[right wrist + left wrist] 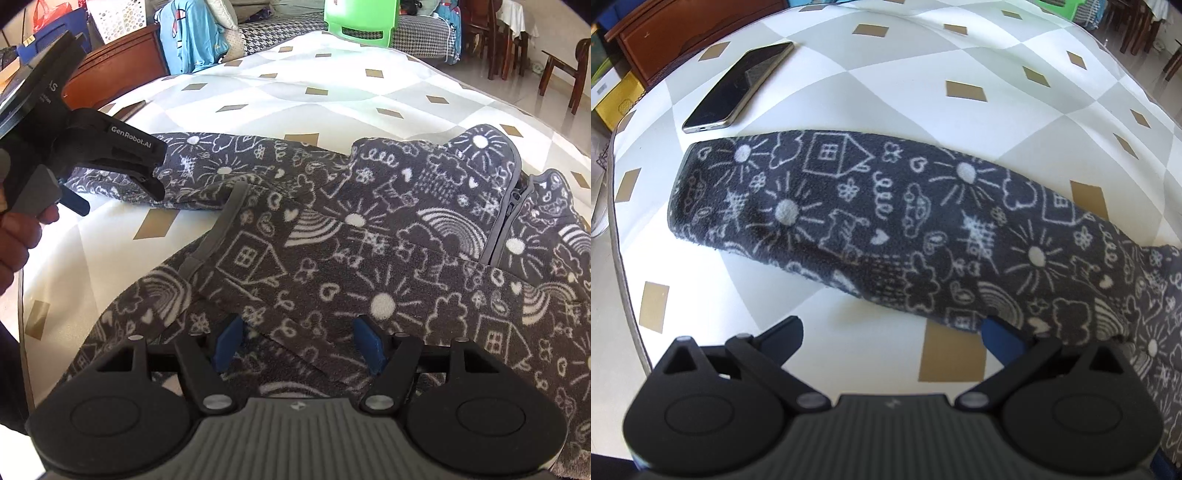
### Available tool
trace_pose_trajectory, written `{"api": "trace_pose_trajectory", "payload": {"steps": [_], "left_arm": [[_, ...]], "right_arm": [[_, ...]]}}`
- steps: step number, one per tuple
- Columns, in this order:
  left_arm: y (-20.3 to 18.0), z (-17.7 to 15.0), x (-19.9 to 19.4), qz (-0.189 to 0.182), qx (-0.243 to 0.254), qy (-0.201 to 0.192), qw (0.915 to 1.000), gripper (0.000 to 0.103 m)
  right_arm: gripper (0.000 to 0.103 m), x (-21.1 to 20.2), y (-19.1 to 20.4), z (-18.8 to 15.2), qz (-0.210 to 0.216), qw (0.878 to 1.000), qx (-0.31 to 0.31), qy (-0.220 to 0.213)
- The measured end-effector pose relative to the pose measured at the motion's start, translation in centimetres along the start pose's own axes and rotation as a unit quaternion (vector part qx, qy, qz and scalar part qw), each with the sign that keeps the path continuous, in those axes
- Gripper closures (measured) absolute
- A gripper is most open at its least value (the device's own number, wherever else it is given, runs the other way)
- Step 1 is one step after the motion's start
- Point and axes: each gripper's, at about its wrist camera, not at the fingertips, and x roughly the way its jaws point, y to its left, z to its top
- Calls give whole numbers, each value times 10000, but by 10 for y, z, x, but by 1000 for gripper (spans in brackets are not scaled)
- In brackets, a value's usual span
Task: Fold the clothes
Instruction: 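Grasp the end of the other sleeve with the left gripper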
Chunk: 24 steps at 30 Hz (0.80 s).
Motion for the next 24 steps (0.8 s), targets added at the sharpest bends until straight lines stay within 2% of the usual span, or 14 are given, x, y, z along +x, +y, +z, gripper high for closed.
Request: {"api": "trace_pose_trajectory", "payload": {"steps": [5, 9, 17, 24], "left_arm": [[36, 12, 2, 152, -512, -267, 9982, 0], [61, 20, 5, 141, -864, -426, 9952, 0], [89, 30, 21, 187, -1242, -480, 9909, 0], [91, 39, 26, 210, -1222, -720, 9897, 0]], "right_arm": [[32, 3, 12, -4, -179, 9987, -487, 14], [31, 4, 13, -4, -187, 9987, -468, 8], [30, 6, 13, -6, -202, 9986, -482, -41], [29, 6, 14, -8, -217, 9985, -500, -88]]}}
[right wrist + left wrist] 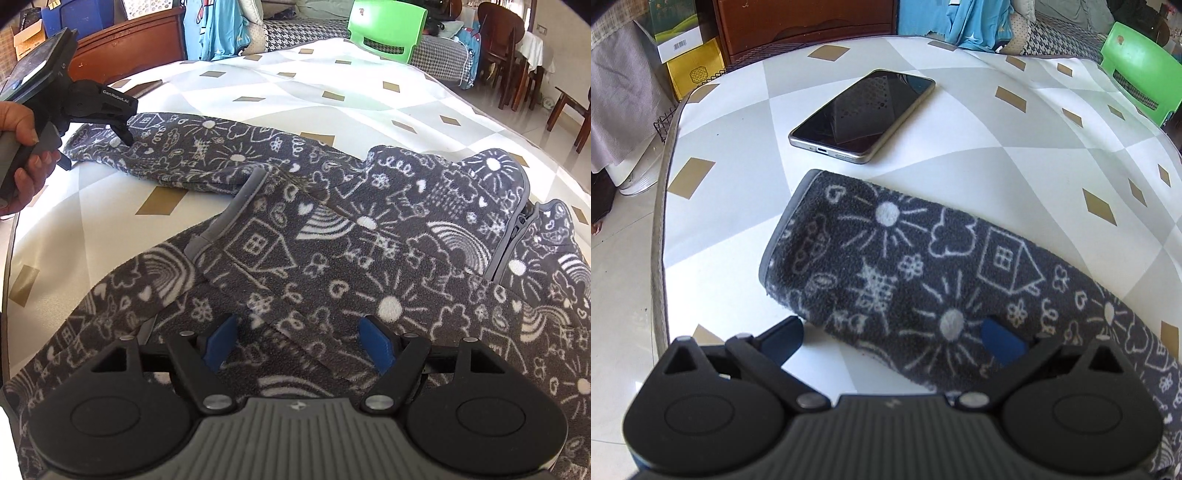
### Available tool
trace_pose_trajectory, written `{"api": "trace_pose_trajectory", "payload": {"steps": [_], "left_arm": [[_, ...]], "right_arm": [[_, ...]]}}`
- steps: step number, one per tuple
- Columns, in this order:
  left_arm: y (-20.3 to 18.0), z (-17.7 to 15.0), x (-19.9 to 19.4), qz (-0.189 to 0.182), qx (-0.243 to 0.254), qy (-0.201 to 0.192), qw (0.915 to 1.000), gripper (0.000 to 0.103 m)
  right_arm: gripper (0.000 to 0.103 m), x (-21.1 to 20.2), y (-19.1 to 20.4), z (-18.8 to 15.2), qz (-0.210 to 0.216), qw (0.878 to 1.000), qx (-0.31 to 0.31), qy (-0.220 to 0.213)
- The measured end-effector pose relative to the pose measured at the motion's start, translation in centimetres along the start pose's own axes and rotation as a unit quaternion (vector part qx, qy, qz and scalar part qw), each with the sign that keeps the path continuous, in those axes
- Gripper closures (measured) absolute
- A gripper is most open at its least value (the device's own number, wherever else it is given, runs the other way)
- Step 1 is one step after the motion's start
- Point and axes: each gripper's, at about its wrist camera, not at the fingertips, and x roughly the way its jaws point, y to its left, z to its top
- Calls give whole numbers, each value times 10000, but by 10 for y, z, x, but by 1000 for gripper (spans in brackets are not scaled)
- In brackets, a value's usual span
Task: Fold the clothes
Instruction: 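Grasp the end of the other sleeve with the left gripper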
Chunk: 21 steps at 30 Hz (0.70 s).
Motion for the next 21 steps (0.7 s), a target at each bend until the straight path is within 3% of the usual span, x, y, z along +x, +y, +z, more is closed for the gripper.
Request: {"api": "trace_pose_trajectory", "payload": {"steps": [7, 9, 12, 16, 20, 21], "left_arm": [[-4, 4, 2, -81, 7, -226, 9997, 0], [-4, 4, 0, -104, -8, -319, 9994, 5], [-5, 5, -5, -186, -51, -470, 9987, 21], [-5, 6, -11, -392, -123, -632, 9972, 56], [-1, 8, -15, -823, -338, -597, 9942, 84], [-2, 8, -15, -952, -344, -568, 9932, 85]], "right_arm": [[28, -1, 1, -2, -12, 10000, -16, -40], [28, -1, 2, -3, -17, 10000, -21, -49], [27, -2, 2, -3, -25, 10000, -30, -59], [27, -2, 2, -4, -32, 10000, -35, -64], [27, -3, 3, -4, -31, 10000, -41, -67], [27, -3, 3, -4, -31, 10000, -43, -67]]}}
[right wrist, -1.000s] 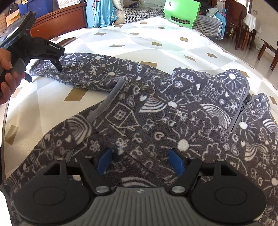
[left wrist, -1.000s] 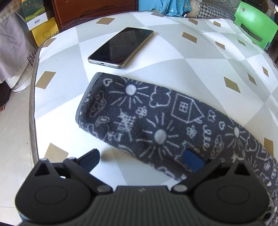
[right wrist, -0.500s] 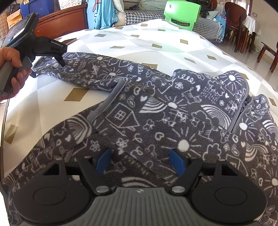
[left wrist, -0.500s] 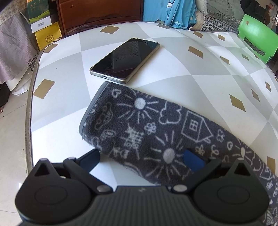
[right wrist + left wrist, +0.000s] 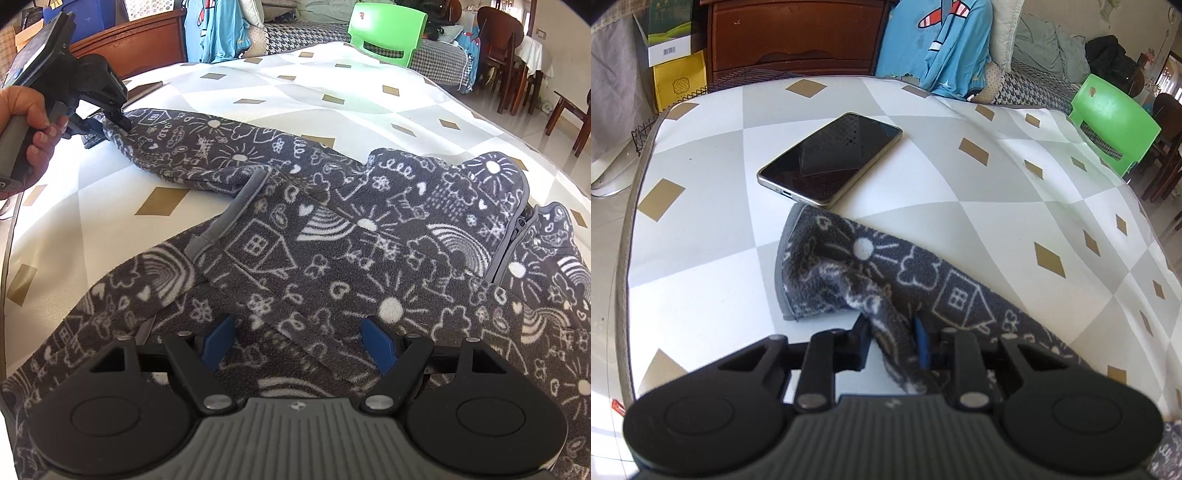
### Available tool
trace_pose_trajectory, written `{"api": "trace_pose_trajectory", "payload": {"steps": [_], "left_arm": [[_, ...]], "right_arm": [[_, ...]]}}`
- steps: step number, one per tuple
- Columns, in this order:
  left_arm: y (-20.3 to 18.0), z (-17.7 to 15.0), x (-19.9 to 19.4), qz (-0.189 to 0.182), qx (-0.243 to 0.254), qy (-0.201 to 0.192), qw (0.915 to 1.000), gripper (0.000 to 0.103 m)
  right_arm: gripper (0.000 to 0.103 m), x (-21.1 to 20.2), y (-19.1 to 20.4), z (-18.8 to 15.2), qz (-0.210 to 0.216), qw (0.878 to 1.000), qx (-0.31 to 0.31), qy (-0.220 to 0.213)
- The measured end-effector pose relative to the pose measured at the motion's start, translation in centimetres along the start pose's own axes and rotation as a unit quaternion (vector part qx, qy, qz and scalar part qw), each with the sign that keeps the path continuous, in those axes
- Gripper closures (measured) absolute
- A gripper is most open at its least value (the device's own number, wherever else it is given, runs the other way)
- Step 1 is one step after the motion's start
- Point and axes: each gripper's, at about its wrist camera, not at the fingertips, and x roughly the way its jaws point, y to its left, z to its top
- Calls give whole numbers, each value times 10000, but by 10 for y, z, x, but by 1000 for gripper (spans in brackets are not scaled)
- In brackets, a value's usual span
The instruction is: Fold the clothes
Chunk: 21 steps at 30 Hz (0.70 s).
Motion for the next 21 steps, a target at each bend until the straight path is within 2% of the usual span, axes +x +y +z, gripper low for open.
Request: {"api": "trace_pose_trajectory", "payload": {"steps": [7, 13, 18, 21], "left_arm": [[-9, -2, -6, -546, -9, 3, 9985, 89], [-28, -8, -14, -1265, 158, 114, 9918, 89], [-63, -27, -30, -2210, 548, 394, 9729, 89], [-93, -49, -45, -2743, 936, 633, 9550, 89]], "right_arm": [[27, -1, 0, 0, -3, 10000, 0, -2], [26, 0, 0, 1, 1, 10000, -7, 7], [26, 0, -2, 2, 29, 10000, 7, 19], [27, 0, -3, 2, 55, 10000, 21, 27]]}}
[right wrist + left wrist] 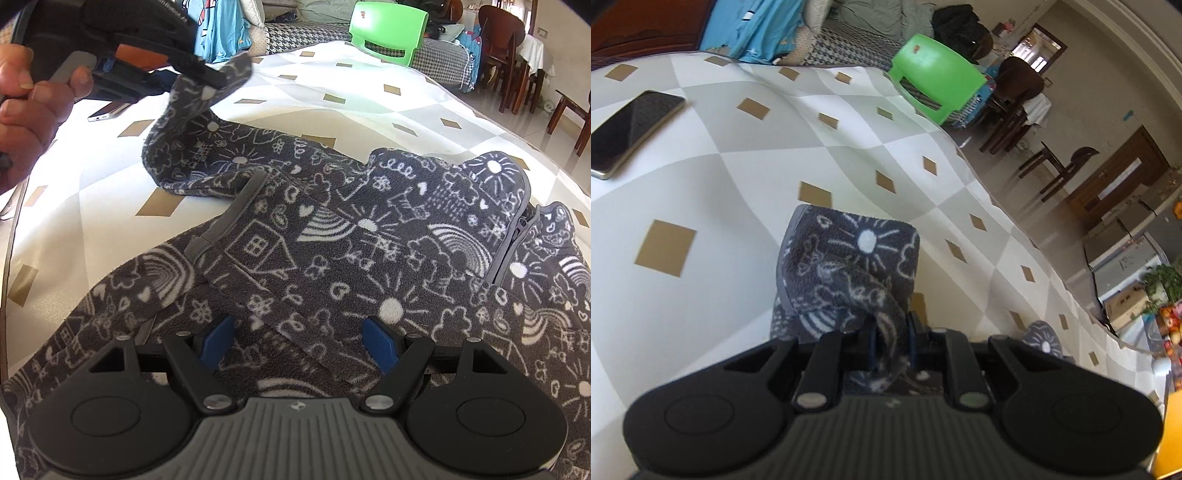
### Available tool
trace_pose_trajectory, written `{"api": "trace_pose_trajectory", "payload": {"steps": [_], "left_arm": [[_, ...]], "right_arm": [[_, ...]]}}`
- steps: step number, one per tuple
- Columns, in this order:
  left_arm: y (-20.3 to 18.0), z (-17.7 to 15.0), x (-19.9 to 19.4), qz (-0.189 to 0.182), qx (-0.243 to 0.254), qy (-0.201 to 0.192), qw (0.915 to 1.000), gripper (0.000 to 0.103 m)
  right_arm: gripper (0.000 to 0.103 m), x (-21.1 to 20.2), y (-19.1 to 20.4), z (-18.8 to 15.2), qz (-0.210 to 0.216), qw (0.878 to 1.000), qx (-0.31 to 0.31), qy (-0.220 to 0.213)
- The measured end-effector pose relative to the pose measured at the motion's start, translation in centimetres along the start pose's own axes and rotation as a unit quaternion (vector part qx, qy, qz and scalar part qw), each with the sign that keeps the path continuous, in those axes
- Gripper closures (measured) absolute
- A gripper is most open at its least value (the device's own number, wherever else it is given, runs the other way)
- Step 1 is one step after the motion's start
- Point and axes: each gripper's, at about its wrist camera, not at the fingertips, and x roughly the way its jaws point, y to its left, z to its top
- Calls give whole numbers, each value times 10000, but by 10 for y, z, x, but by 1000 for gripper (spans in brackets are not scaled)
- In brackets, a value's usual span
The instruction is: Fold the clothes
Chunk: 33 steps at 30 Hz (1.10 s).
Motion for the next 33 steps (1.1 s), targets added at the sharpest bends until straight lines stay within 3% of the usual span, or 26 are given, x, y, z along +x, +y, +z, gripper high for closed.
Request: {"api": "trace_pose_trajectory", "payload": {"steps": [4, 8, 11, 17, 19, 24, 28, 33], "left_arm": [[-49, -27, 8, -639, 550, 424, 9955, 89], [-91, -62, 15, -1181, 1083, 937, 9826, 86], [-108, -83, 18, -1309, 1416, 1194, 9739, 81], [-114, -104, 21, -1104, 1652, 1444, 9694, 67], [-113, -101, 18, -1006, 1680, 1440, 9700, 66], [-115, -81, 3, -400, 1793, 1318, 9741, 47], [-112, -61, -14, -220, 1804, 1254, 9753, 28], [-111, -55, -23, 7, 2284, 1008, 9683, 23]], "right_arm": [[30, -3, -7, 1, 12, 9998, 177, 2], [31, -9, -24, 2, -69, 9978, 664, 39], [31, -16, -40, 0, -320, 9947, 964, 153], [31, -34, -71, -11, -789, 9843, 1570, 191], [31, -40, -80, -14, -747, 9804, 1816, 170], [31, -50, -95, -16, -507, 9732, 2243, 64], [31, -60, -105, -14, -332, 9670, 2527, -25], [31, -71, -114, -14, -121, 9635, 2675, -68]]}}
